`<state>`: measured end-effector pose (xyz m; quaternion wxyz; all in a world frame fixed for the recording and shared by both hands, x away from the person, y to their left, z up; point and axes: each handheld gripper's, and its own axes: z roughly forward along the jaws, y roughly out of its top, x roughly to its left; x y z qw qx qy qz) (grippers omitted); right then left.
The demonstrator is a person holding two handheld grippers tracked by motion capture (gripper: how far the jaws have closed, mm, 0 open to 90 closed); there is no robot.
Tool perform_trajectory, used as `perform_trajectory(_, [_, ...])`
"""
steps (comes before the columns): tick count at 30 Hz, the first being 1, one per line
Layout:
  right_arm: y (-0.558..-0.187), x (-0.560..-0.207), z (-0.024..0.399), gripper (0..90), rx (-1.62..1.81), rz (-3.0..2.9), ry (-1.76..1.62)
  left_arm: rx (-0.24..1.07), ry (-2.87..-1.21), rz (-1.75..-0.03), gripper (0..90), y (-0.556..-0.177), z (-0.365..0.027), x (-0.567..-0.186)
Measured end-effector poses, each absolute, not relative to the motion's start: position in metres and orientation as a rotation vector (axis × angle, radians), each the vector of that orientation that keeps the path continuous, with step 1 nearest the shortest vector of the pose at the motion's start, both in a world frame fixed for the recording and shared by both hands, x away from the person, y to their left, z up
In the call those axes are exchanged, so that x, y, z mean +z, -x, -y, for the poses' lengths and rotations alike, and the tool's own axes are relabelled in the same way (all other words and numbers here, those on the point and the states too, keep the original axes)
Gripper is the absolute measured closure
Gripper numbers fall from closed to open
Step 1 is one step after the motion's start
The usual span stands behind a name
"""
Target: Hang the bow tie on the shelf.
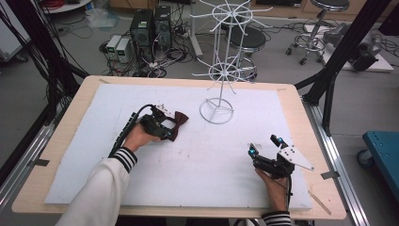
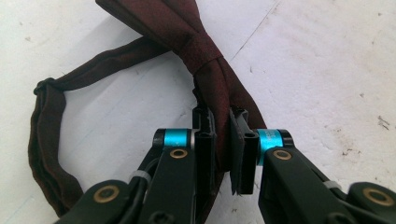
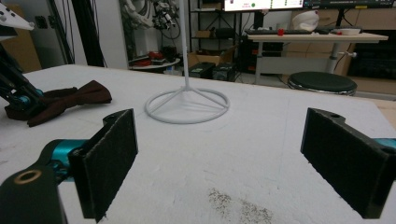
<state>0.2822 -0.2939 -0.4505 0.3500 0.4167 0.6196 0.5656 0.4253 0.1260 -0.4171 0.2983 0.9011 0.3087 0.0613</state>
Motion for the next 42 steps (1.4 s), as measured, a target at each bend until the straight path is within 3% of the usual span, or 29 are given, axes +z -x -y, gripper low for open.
perform_trajectory(31, [-0.283, -0.448, 0.294, 10.4, 1.449, -1.646, -1.074, 0.153, -2.297, -0.755, 82.4, -0.414, -0.154, -0.396])
perform_trajectory(42, [-0.286, -0.416, 0.294, 10.4, 1.483, -1.759, -0.991, 0.160, -2.224, -0.673, 82.4, -0.399, -0.155, -0.378])
